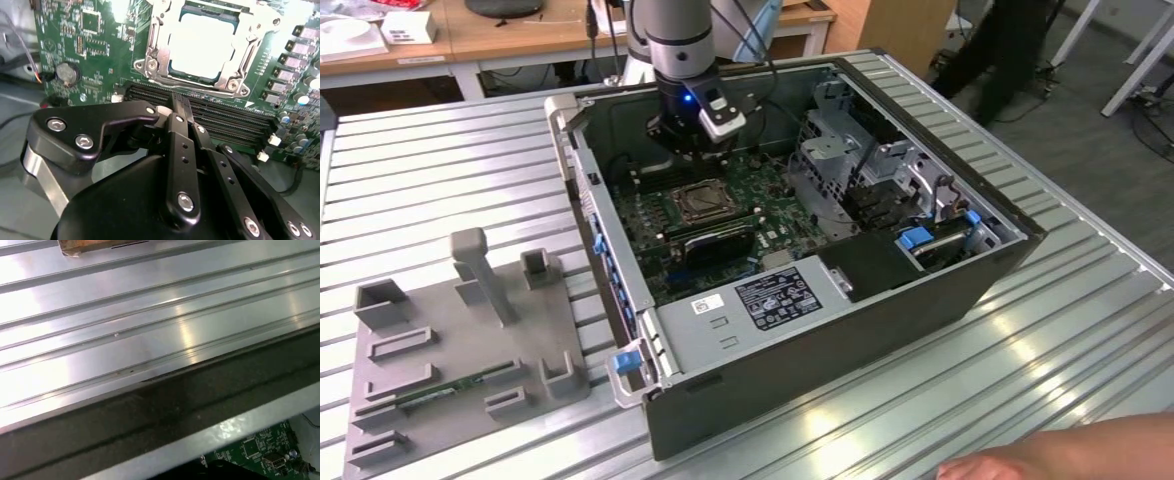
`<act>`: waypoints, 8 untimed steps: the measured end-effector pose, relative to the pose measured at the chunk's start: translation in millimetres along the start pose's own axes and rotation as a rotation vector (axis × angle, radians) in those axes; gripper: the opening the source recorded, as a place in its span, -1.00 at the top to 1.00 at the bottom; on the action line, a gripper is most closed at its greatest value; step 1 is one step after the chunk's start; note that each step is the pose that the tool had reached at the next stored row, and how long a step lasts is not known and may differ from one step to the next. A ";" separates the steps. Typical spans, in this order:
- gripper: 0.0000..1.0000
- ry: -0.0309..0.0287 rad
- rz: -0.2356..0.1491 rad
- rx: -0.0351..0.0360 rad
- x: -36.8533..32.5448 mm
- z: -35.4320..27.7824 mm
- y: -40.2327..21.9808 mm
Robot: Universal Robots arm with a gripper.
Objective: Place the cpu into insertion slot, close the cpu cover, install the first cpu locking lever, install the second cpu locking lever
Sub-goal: 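Install the first cpu locking lever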
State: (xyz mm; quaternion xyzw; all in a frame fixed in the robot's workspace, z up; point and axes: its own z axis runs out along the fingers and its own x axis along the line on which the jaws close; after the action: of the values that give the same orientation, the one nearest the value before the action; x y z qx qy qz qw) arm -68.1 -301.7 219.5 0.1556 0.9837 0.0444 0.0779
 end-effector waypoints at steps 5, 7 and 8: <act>0.80 0.0101 -0.090 -0.0123 0.0 0.1 0.0; 0.80 0.0139 -0.125 -0.0168 0.0 0.2 0.0; 0.80 0.0151 -0.137 -0.0176 0.0 0.2 0.0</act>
State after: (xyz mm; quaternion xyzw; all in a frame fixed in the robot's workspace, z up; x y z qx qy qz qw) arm -68.1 -301.6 219.3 0.0870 0.9922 0.0488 0.0747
